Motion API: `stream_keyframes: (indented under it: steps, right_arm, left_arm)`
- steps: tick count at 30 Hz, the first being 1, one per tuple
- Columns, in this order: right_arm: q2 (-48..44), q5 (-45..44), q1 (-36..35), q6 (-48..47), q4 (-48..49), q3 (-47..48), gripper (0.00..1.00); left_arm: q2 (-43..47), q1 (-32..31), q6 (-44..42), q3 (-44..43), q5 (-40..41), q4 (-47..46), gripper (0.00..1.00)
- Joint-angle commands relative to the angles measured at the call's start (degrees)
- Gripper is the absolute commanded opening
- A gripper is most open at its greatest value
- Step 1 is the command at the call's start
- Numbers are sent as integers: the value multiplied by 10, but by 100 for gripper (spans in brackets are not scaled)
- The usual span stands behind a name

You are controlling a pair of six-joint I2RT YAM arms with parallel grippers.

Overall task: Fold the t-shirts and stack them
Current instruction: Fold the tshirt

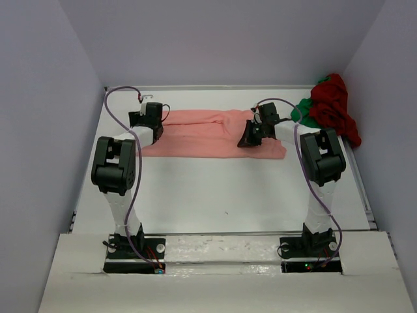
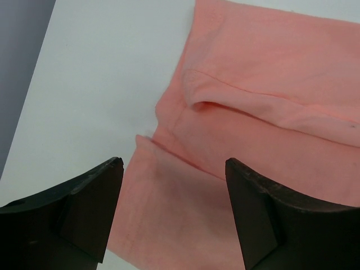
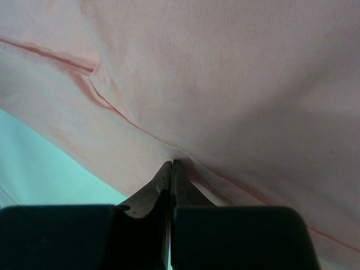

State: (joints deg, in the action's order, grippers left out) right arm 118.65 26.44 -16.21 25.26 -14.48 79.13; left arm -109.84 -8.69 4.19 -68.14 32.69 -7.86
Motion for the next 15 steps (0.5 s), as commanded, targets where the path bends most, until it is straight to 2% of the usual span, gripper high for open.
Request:
stream_keyframes:
  steps: [1, 4, 10, 15]
  right_arm:
    - [-18, 15, -3, -7, 18, 8, 0]
    - [-22, 16, -3, -7, 19, 3, 0]
    - [-26, 19, -3, -7, 21, 0, 0]
    - [-25, 26, -3, -6, 23, 1, 0]
  left_arm:
    - [-2, -20, -86, -3, 49, -46, 85]
    - [-20, -21, -105, -26, 41, -38, 84]
    - [-70, -20, -156, -74, 138, -43, 84]
    - [-75, -21, -158, -81, 147, -51, 84]
